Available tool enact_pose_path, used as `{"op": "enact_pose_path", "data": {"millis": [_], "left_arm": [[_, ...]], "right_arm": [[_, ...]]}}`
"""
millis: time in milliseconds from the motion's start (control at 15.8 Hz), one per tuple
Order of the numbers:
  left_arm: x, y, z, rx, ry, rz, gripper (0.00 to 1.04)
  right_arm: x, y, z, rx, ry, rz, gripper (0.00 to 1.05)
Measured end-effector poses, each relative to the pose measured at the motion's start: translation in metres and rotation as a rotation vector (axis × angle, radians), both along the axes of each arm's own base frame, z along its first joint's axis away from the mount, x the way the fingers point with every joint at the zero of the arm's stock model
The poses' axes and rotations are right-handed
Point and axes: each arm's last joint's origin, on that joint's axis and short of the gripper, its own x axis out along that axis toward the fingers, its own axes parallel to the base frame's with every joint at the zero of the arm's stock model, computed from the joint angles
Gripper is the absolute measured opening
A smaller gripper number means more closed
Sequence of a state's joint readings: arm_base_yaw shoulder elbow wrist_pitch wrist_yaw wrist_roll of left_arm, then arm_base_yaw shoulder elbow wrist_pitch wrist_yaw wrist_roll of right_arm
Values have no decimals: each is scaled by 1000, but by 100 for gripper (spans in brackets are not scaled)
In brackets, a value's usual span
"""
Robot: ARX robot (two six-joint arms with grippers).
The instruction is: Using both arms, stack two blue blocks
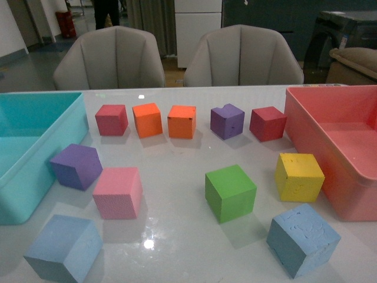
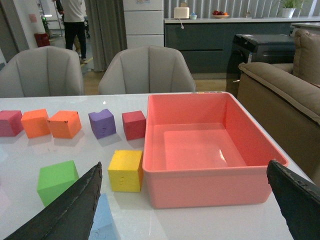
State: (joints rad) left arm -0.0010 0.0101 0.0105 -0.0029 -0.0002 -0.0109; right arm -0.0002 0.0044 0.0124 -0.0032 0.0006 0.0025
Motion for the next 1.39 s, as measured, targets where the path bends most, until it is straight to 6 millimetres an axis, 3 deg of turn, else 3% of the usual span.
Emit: {"op": "enact_pose_path", "data": {"millis": [1011, 1074, 1201, 1264, 1390], "left_arm": [[0, 0, 0, 0, 0, 0, 98], [0, 0, 0, 0, 0, 0, 98], [0, 0, 0, 0, 0, 0, 98], [0, 0, 0, 0, 0, 0, 98], [0, 0, 0, 0, 0, 0, 98]], "right_arm": [[0, 0, 0, 0, 3, -2, 98], [3, 1, 0, 5, 44, -60, 98], [22, 1, 24, 4, 33, -118, 98], [37, 4, 44, 6, -20, -89, 98], [68, 15, 63, 5, -13, 10, 98]]}}
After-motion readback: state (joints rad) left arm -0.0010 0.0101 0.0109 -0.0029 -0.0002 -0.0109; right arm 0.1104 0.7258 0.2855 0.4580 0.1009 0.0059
